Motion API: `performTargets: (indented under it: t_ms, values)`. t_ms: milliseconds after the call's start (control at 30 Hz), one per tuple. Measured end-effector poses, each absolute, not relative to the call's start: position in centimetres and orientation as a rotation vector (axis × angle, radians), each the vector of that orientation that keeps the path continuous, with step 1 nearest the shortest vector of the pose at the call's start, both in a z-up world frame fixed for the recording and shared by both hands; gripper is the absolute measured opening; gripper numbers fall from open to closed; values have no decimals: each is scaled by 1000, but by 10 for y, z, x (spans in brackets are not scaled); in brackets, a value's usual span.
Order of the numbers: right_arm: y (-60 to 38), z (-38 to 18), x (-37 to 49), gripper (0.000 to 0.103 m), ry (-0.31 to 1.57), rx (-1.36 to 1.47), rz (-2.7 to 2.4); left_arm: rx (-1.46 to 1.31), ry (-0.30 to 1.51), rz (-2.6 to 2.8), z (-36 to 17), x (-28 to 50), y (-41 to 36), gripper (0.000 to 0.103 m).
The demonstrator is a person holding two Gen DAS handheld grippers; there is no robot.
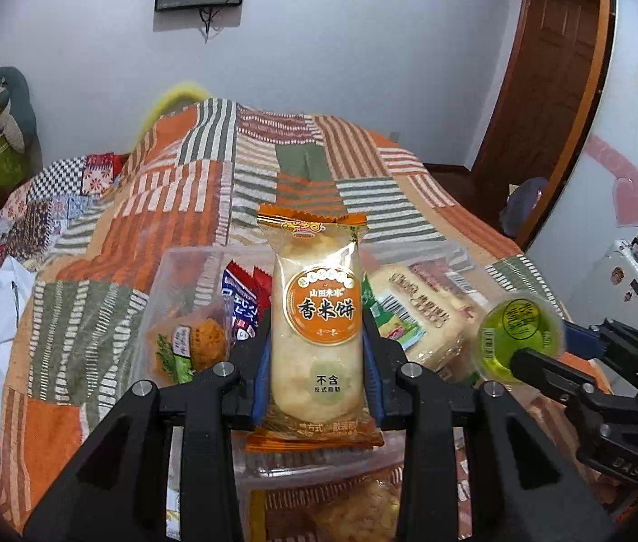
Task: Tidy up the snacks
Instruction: 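Carry the rice cracker pack and jelly cup over the box and release them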
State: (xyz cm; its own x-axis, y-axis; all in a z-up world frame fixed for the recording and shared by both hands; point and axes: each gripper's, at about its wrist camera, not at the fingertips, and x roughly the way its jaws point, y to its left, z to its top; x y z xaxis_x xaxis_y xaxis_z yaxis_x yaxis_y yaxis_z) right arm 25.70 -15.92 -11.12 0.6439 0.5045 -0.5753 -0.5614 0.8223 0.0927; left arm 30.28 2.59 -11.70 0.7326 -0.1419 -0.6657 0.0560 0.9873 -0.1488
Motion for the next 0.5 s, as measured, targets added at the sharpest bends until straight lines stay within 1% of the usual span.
performTargets:
  t_ms: [200, 500]
  values:
    - [-151, -114, 258, 38, 621, -130, 617, -75, 741, -101, -122, 299, 14, 34]
    - [-143, -115, 258, 39, 627, -154, 630, -81, 781, -128, -126, 286, 10, 36]
